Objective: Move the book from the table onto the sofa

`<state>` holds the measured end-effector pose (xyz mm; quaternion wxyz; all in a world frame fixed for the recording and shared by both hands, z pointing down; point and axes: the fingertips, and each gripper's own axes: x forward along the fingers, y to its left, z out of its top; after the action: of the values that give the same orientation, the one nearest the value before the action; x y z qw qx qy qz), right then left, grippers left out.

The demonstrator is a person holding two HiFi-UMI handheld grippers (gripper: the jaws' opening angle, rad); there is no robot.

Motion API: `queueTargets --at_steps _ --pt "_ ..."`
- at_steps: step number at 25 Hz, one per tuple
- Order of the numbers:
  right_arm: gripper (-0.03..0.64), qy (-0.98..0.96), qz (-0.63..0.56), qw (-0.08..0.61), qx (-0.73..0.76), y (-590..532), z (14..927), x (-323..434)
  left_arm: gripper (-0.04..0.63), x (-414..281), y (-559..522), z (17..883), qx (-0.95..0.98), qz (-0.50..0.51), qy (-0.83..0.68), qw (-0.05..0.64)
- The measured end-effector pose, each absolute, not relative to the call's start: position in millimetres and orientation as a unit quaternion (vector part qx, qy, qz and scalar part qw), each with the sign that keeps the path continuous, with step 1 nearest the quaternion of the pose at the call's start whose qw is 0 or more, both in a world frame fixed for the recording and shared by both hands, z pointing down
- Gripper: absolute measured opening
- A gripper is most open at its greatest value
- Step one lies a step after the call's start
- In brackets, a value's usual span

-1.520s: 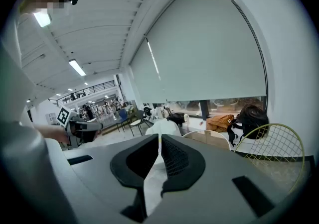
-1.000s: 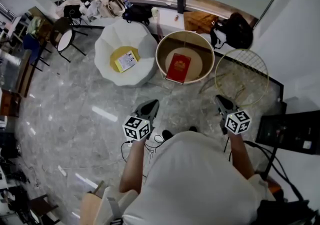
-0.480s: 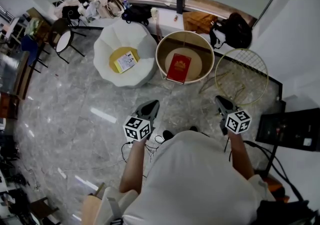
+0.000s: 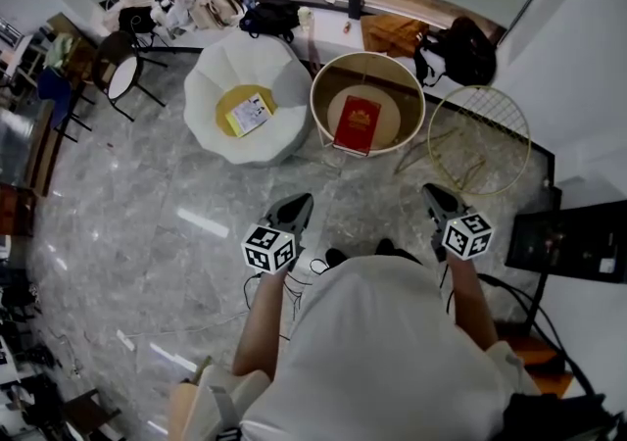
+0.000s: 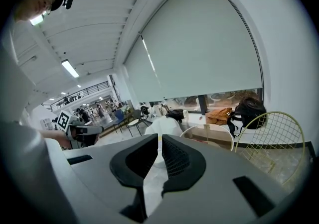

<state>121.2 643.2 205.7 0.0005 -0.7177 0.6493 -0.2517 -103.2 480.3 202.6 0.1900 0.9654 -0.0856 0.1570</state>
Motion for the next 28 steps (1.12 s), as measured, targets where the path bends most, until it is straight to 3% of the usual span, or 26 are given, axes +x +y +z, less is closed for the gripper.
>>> queueTargets --at_steps 15,28 --pt "0.048 0.642 -0.272 -0.011 -0.717 625 220 128 0.002 -99 458 216 0.961 0.171 -0.087 0.201" --pt "0.048 0.665 -0.294 -0.017 -0.687 548 237 196 0.002 -46 412 232 0.952 0.193 -0.112 0.210"
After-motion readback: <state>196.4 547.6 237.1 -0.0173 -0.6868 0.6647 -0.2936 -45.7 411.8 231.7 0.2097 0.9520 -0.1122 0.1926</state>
